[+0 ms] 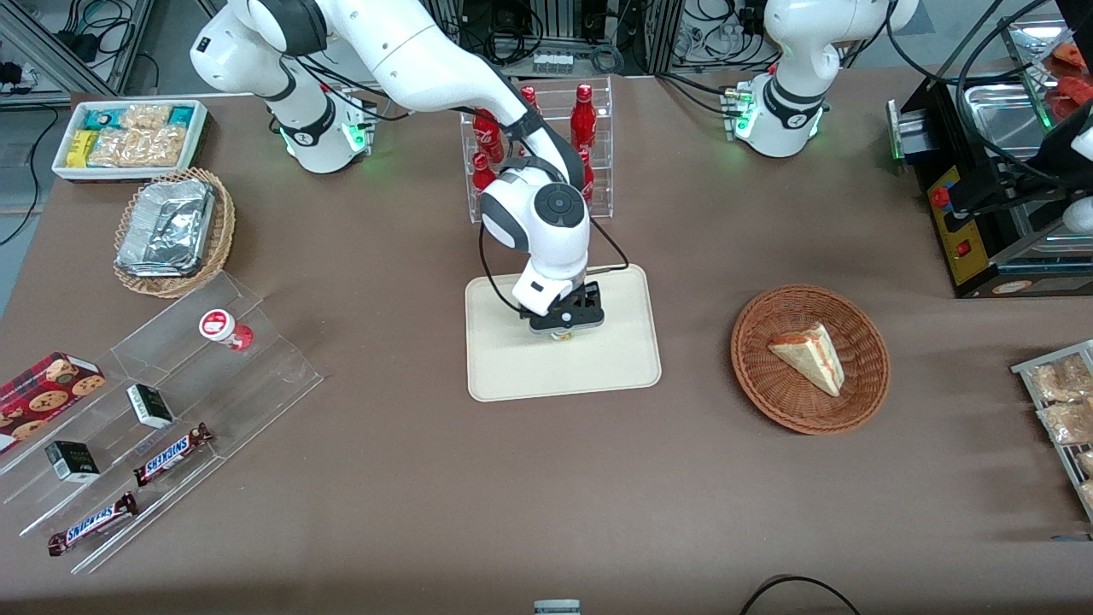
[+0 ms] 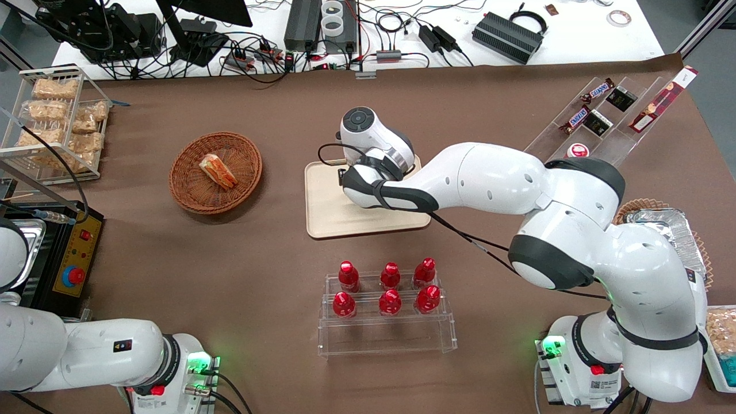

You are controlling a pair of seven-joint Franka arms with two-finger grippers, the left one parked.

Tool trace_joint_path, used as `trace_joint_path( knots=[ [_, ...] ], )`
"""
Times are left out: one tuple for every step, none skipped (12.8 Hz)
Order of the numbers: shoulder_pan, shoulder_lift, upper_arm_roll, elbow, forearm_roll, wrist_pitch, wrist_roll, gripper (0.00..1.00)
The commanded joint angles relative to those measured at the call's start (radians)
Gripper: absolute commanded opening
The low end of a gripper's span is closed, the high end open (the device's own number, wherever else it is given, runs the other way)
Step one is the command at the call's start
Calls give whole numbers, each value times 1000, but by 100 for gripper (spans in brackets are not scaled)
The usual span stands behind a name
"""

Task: Place green gum on tray
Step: 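Lower the jar onto the tray and open the right gripper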

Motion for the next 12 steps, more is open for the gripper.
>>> trace_joint_path(
  knots=[
    [2,-3,-12,32,28,3,2,99],
    [-8,-21,-12,30,31,-6,3,99],
    [-11,-65,-15,14,40,-16,3,99],
    [-14,-107,-21,-17,43,-28,3,99],
    [-31,-157,-23,-32,41,-58,2,99],
    [-53,-197,-23,-33,41,-121,-7,99],
    [-72,-238,-23,-34,40,-182,-14,99],
    [-109,-294,-23,-33,40,-254,-33,99],
    [-136,-341,-23,-33,38,-331,-75,99],
    [-161,-392,-26,-27,29,-418,-127,99],
    [-214,-445,-40,-25,29,-484,-179,99],
    [-259,-488,-41,-26,29,-534,-234,99]
  ],
)
